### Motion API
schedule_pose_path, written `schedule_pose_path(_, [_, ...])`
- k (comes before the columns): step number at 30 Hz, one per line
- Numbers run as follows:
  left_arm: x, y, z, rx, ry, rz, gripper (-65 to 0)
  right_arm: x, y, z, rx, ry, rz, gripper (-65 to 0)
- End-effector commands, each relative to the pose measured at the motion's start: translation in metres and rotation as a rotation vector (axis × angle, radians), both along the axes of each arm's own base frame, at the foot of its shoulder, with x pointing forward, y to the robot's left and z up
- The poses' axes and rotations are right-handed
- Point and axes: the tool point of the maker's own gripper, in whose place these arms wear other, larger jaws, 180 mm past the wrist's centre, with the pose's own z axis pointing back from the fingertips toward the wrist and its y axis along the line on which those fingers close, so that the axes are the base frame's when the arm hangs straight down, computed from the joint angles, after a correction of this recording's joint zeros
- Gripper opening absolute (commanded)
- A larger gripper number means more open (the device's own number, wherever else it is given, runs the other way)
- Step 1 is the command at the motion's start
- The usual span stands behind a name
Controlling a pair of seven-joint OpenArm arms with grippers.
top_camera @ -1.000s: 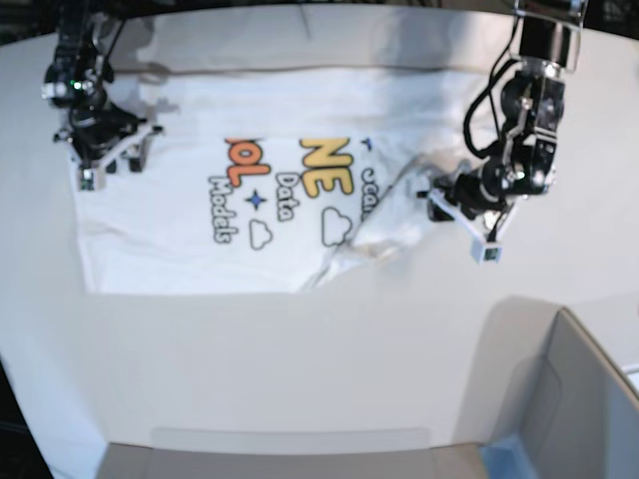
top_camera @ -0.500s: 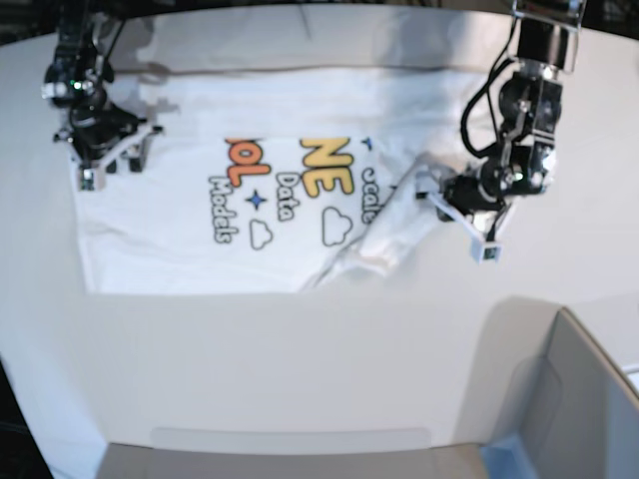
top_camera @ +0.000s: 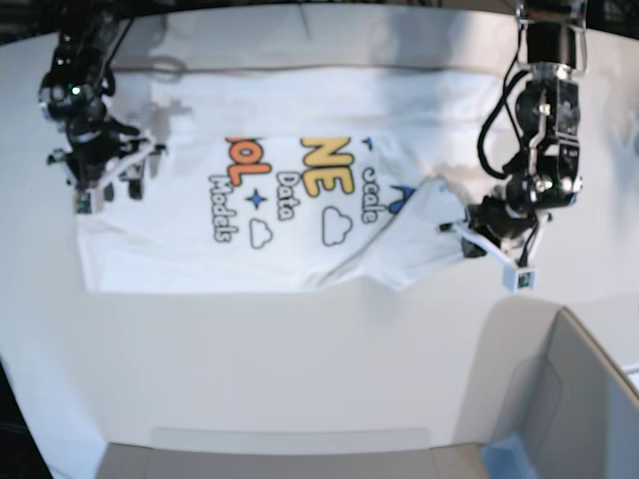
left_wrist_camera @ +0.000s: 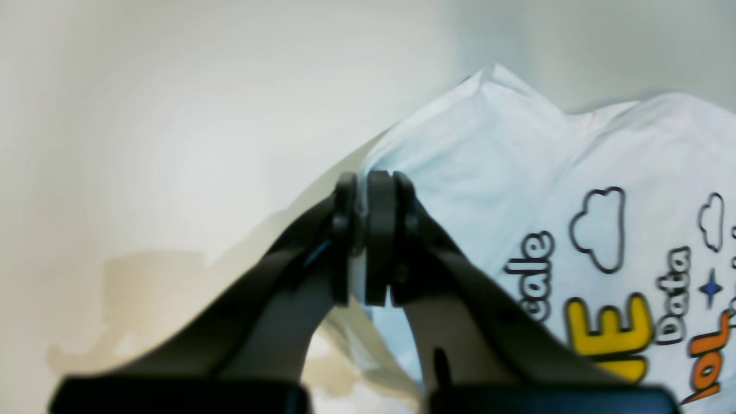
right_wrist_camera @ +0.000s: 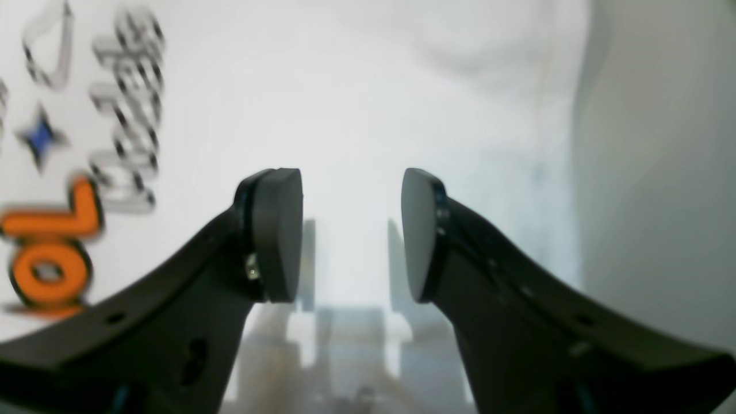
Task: Layout the t-shirt on the table in an organized manner, then fold the t-shirt properly
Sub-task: 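Move the right gripper down and grasp the opposite hem corner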
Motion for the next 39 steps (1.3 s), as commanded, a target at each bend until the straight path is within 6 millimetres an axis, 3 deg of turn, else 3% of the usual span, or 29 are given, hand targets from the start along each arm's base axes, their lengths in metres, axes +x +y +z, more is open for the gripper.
schedule_pose_path(1, [0.01, 0.003, 0.02, 0.013, -0.069, -0.003, -61.7, 0.011, -0.016, 0.021, -0.035, -0.067, -0.032, -37.0])
schedule_pose_path(5, [0.009, 0.002, 0.022, 0.015, -0.075, -0.008, -61.7, 0.04, -0.053, 0.059, -0.064, -0.181, -0.116, -37.0])
schedule_pose_path(7, [0.009, 0.002, 0.021, 0.015, -0.072, -0.01, -61.7, 0.055, -0.074, 0.067, -0.081, -0.193, -0.14, -37.0])
schedule_pose_path(10, [0.008, 0.002, 0.02, 0.015, -0.071, -0.011, -61.7, 0.072, -0.103, 0.062, -0.088, -0.162, -0.175, -37.0])
schedule_pose_path(16, [0.009, 0.002, 0.021, 0.015, -0.072, -0.01, -61.7, 0.092, -0.133, 0.051, 0.061, -0.128, -0.213, -37.0])
schedule_pose_path(25, [0.009, 0.002, 0.02, 0.014, -0.072, -0.01, -61.7, 0.12, -0.134, 0.015, 0.162, -0.026, -0.194, -37.0])
schedule_pose_path(30, [0.008, 0.002, 0.02, 0.014, -0.07, -0.01, -61.7, 0.139, -0.119, -0.001, 0.174, 0.034, -0.159, -37.0])
schedule_pose_path(32, [0.008, 0.002, 0.02, 0.014, -0.07, -0.01, -61.7, 0.145, -0.122, -0.005, 0.18, 0.043, -0.178, -37.0])
schedule_pose_path(37, [0.008, 0.001, 0.02, 0.012, -0.07, -0.01, -61.7, 0.145, -0.13, -0.025, 0.14, 0.078, -0.214, -37.0])
schedule_pose_path(39, [0.008, 0.001, 0.02, 0.012, -0.07, -0.01, -61.7, 0.147, -0.12, -0.03, 0.151, 0.084, -0.199, -37.0])
